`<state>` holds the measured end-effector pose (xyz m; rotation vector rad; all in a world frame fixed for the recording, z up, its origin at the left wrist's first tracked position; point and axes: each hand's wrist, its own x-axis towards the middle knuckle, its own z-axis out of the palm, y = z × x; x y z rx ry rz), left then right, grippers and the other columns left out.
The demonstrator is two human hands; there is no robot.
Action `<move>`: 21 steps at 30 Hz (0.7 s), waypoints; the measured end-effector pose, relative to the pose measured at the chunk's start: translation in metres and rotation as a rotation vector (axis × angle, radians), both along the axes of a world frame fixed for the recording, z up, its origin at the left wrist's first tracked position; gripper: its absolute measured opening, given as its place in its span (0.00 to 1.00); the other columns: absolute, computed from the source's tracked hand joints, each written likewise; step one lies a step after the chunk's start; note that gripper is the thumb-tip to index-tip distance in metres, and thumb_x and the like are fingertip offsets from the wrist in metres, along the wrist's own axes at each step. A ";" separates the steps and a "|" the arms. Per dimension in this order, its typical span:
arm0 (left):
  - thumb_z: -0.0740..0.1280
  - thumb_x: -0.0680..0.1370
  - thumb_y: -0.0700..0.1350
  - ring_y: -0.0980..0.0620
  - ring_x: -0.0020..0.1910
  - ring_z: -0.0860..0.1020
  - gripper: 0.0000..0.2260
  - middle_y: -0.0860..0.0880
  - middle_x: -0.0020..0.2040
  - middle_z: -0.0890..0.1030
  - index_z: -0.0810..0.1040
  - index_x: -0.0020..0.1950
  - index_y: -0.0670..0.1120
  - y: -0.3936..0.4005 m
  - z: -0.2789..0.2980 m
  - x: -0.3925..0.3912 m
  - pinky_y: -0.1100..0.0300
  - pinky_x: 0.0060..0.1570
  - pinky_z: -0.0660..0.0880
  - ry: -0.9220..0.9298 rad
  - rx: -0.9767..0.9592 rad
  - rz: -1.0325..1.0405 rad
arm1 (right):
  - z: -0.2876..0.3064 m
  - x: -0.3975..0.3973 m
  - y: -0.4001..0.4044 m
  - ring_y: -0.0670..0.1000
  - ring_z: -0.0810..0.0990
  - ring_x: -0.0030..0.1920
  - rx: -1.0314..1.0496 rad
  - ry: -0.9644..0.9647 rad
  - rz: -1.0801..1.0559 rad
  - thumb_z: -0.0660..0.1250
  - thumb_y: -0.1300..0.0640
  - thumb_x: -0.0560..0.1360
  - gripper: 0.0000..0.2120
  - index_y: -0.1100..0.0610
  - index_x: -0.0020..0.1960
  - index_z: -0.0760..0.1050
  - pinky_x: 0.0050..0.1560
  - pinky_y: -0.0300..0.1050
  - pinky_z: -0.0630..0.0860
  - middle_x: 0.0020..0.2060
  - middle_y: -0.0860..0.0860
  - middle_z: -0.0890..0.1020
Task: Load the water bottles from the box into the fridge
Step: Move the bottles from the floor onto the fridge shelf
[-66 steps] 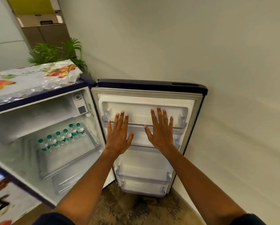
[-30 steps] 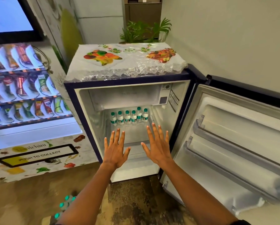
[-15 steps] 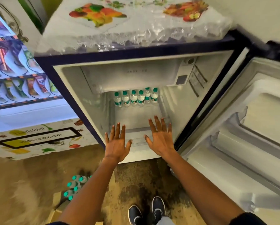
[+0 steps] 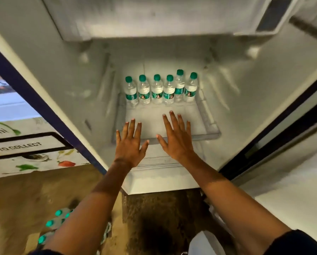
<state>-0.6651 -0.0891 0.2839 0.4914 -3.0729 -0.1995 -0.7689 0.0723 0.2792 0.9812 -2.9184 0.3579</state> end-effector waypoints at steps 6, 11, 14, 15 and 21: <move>0.40 0.77 0.65 0.44 0.79 0.44 0.35 0.45 0.81 0.45 0.48 0.80 0.49 -0.020 -0.046 -0.045 0.40 0.76 0.44 0.142 -0.030 0.038 | -0.056 -0.042 -0.030 0.59 0.47 0.79 -0.080 0.089 -0.008 0.52 0.34 0.78 0.37 0.50 0.80 0.48 0.75 0.66 0.50 0.80 0.54 0.50; 0.51 0.80 0.63 0.42 0.79 0.45 0.33 0.44 0.80 0.47 0.51 0.80 0.48 -0.032 -0.060 -0.072 0.38 0.74 0.48 0.330 -0.012 0.113 | -0.067 -0.059 -0.040 0.60 0.47 0.79 -0.233 0.154 -0.030 0.50 0.30 0.76 0.39 0.50 0.80 0.48 0.74 0.66 0.47 0.80 0.54 0.51; 0.53 0.80 0.63 0.42 0.79 0.42 0.33 0.44 0.80 0.44 0.47 0.80 0.49 -0.036 -0.067 -0.077 0.37 0.75 0.46 0.332 -0.010 0.145 | -0.071 -0.061 -0.038 0.60 0.45 0.79 -0.269 0.164 -0.037 0.50 0.29 0.76 0.40 0.48 0.80 0.46 0.75 0.66 0.46 0.80 0.55 0.49; 0.52 0.80 0.63 0.42 0.79 0.42 0.34 0.45 0.80 0.43 0.46 0.80 0.48 -0.038 -0.069 -0.077 0.37 0.75 0.45 0.334 -0.024 0.148 | -0.072 -0.062 -0.039 0.60 0.44 0.79 -0.267 0.177 -0.037 0.49 0.29 0.76 0.40 0.47 0.80 0.45 0.75 0.66 0.45 0.80 0.55 0.48; 0.50 0.80 0.66 0.44 0.78 0.38 0.36 0.45 0.80 0.38 0.41 0.80 0.49 -0.041 -0.075 -0.077 0.39 0.75 0.44 0.286 -0.058 0.148 | -0.080 -0.058 -0.040 0.60 0.42 0.79 -0.244 0.246 -0.050 0.47 0.26 0.75 0.41 0.46 0.80 0.44 0.75 0.66 0.43 0.80 0.54 0.46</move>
